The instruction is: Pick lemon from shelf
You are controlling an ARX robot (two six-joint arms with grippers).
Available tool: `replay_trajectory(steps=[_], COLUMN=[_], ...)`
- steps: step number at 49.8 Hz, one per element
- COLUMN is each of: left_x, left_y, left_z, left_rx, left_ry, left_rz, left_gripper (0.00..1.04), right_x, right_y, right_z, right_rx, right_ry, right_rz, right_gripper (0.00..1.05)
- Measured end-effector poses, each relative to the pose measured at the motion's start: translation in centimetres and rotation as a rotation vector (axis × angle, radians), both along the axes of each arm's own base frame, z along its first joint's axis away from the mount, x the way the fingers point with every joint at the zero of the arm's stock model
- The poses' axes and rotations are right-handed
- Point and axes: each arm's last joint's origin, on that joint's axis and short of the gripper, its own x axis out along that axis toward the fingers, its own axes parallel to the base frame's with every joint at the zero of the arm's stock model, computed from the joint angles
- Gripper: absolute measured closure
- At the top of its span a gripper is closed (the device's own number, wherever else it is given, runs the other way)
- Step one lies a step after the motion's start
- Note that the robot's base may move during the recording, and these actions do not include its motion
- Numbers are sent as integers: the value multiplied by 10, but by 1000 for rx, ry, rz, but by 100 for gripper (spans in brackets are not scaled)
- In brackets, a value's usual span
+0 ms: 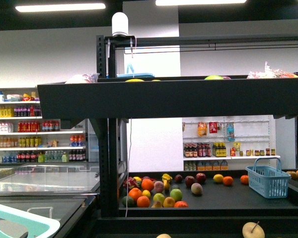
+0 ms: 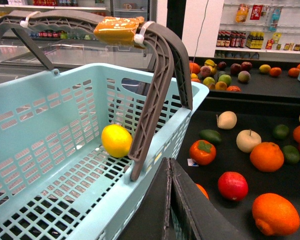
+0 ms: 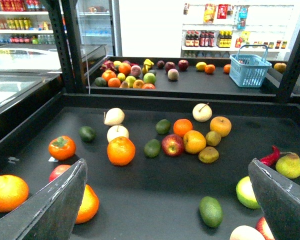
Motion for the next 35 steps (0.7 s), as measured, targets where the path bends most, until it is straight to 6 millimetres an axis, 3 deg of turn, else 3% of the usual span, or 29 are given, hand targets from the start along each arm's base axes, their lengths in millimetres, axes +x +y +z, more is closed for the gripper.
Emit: replay_trajectory(steps=[12, 25, 32, 35], left_x=[0, 0, 0, 0], left_y=[0, 0, 0, 0], left_z=[0, 0, 0, 0], left_rx=[0, 1, 0, 1], left_ry=[-3, -3, -3, -3], left_rz=[-3, -3, -3, -3], left_gripper=[101, 53, 16, 6], right_x=[0, 0, 0, 0], right_y=[0, 0, 0, 0], right_z=[0, 0, 0, 0], right_rx=[0, 0, 0, 0], right_ry=[0, 0, 0, 0], right_rz=[0, 0, 0, 0], right_gripper=[8, 8, 8, 8])
